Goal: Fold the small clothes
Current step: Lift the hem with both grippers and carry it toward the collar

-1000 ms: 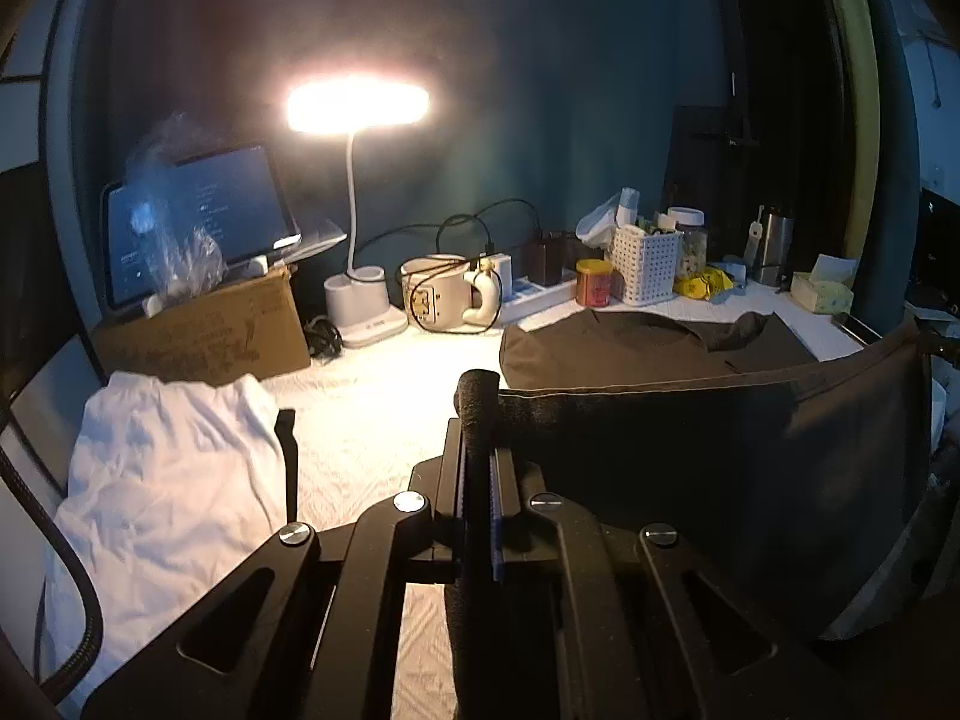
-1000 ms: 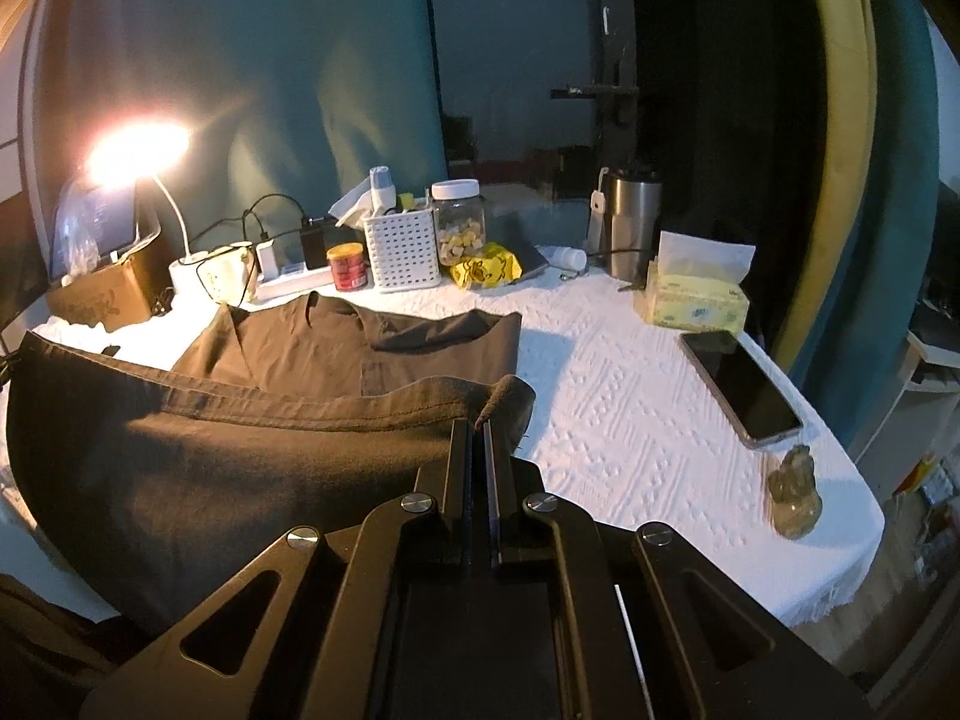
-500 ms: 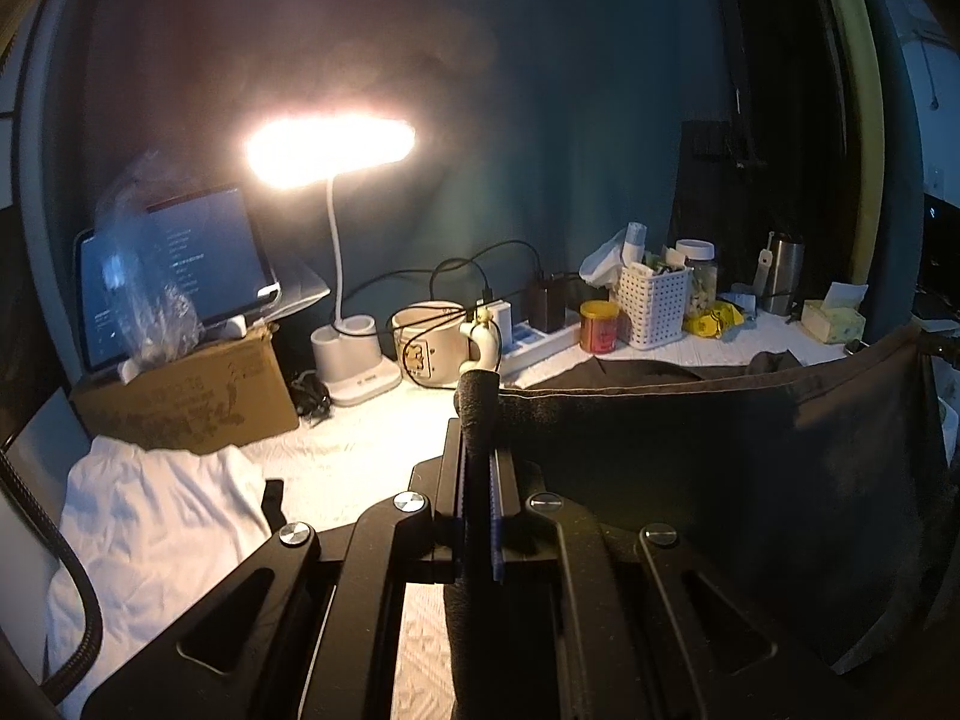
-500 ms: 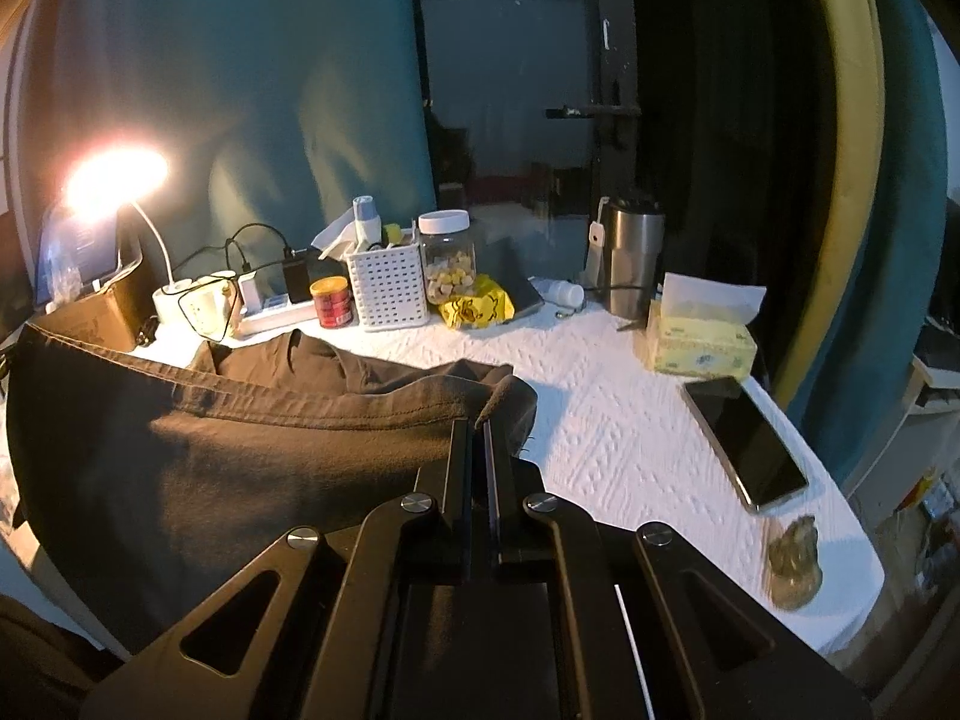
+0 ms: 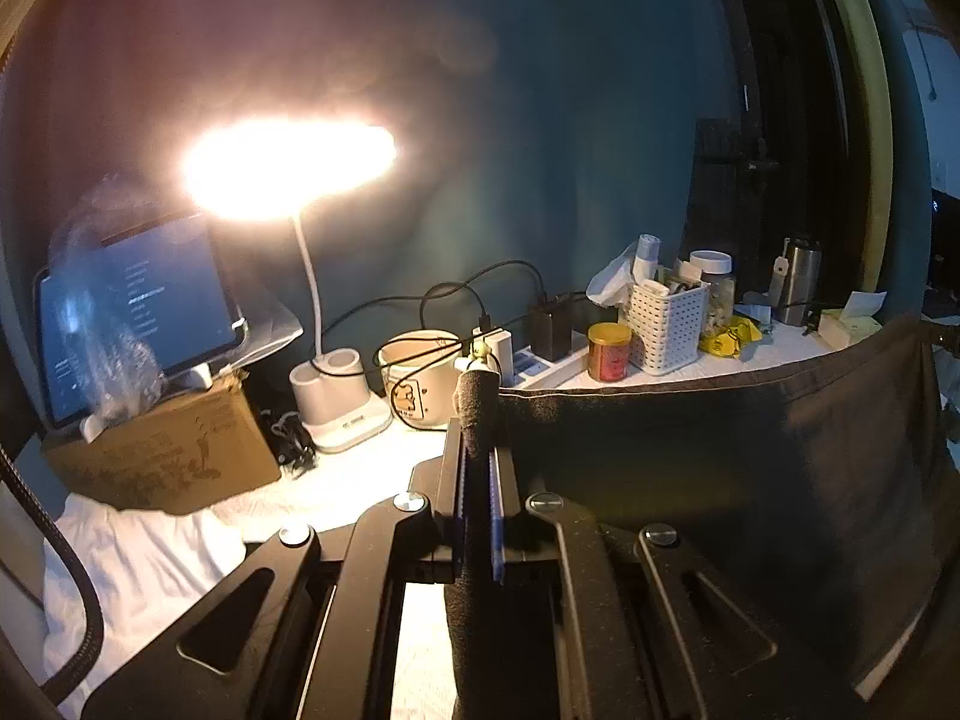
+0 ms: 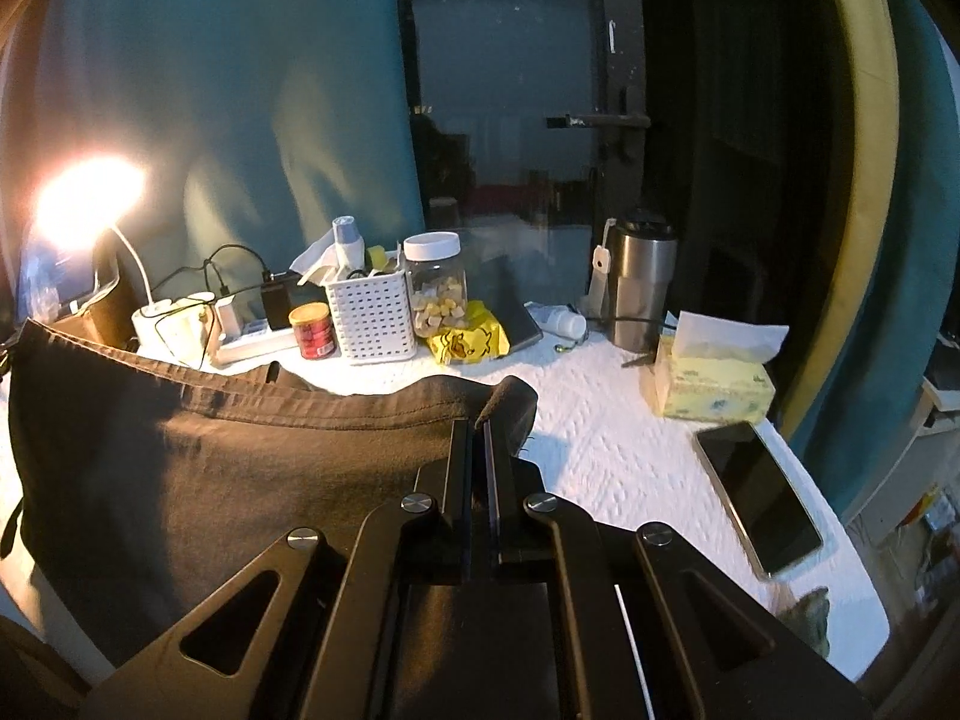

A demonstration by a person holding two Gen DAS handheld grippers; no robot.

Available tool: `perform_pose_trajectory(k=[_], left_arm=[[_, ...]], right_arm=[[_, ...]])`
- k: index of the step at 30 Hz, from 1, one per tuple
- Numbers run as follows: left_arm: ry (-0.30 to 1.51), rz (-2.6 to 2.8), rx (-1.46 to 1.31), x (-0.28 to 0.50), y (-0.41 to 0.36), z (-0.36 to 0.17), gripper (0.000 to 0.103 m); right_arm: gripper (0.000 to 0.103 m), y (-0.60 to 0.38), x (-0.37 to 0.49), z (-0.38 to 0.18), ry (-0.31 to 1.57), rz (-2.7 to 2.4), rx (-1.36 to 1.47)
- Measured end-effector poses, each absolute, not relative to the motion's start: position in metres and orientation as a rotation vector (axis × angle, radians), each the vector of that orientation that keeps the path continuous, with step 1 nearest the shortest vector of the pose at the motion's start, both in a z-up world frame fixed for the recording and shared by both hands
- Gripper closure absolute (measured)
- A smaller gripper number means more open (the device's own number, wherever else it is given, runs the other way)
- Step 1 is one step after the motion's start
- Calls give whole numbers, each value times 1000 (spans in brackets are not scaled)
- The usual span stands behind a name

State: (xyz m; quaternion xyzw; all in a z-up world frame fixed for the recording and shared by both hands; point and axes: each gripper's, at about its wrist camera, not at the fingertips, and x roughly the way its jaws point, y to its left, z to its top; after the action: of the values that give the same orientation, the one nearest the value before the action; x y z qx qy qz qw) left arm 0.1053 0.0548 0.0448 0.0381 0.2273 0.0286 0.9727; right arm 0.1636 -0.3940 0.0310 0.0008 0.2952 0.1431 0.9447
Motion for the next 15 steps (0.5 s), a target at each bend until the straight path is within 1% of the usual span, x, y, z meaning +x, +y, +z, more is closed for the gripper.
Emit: perform_pose_trajectory(k=[15], left_arm=[[456,74,131,166,72,41,98]], right_arm=[[98,-372,227,29,589,282,-56]])
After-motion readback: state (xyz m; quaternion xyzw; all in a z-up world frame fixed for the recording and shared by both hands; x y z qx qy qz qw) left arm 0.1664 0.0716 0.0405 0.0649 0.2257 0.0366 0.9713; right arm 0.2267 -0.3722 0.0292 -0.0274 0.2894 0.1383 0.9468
